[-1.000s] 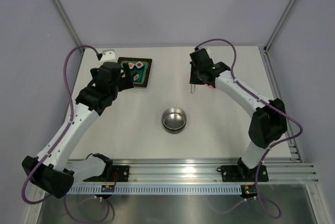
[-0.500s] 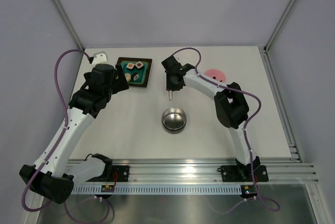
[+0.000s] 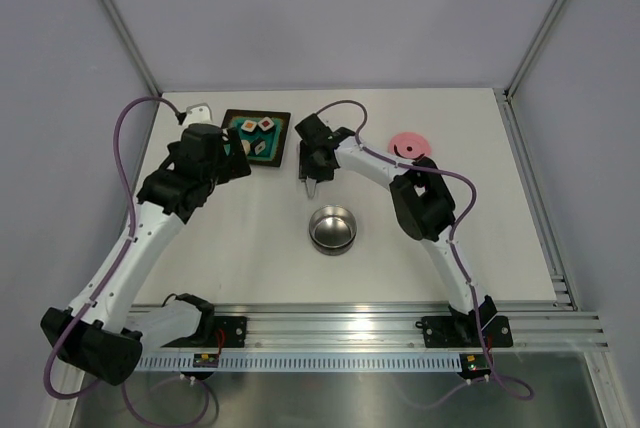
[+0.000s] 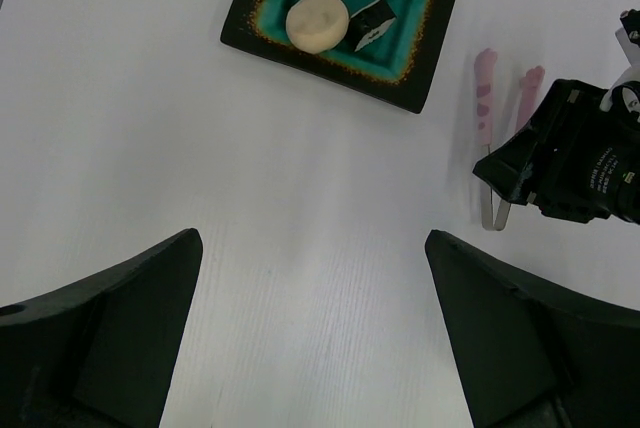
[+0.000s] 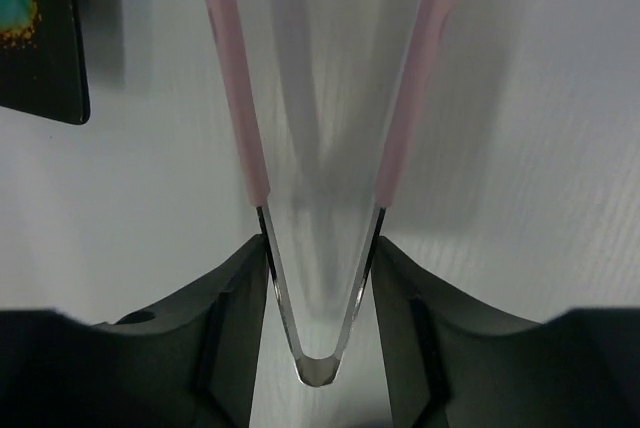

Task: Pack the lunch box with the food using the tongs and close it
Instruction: Place the clamp at the center of the board, then pick up the clamp at the center of the board.

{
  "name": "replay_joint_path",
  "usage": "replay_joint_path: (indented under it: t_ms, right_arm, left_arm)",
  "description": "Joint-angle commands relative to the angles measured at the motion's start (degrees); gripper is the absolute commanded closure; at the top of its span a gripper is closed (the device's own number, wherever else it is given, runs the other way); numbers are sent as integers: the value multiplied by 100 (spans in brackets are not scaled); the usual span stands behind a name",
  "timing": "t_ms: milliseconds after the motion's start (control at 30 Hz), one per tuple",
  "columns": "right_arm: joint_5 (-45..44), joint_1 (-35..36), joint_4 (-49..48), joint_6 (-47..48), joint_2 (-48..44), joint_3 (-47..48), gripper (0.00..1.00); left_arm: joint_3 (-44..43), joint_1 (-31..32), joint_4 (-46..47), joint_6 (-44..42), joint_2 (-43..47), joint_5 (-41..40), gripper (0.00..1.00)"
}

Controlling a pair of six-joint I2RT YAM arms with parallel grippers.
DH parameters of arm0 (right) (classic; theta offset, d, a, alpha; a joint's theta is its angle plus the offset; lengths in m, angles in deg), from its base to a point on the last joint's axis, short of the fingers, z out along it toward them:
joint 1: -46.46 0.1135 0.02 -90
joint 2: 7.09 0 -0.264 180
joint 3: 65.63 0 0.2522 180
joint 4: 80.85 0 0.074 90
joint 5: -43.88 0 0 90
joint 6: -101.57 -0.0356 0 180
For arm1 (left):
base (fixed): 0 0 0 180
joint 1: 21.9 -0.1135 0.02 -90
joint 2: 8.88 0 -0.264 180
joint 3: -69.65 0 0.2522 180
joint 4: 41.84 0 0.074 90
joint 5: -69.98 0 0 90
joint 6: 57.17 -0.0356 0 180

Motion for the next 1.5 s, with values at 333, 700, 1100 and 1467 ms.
replay_joint_path:
  t_ms: [333,700,1100,1467]
  right_arm:
    - [345,150,-269,406,-480,158,31]
    - [-104,-1545,-858,547,-3037,-2503,11]
    - [-492,-2100,-735,873,-4524,-3832,4]
    - [-404,-2109,-700,978,-4718,-4061,3]
  left_arm:
    - [42,-25,-43,210,-432,103,1]
    - [-289,449,186,605,-1465,235,1]
    - [-1003,994,563,1247,-3410,533,1]
    - [-2453,1232,300,1072,-5151,455,9]
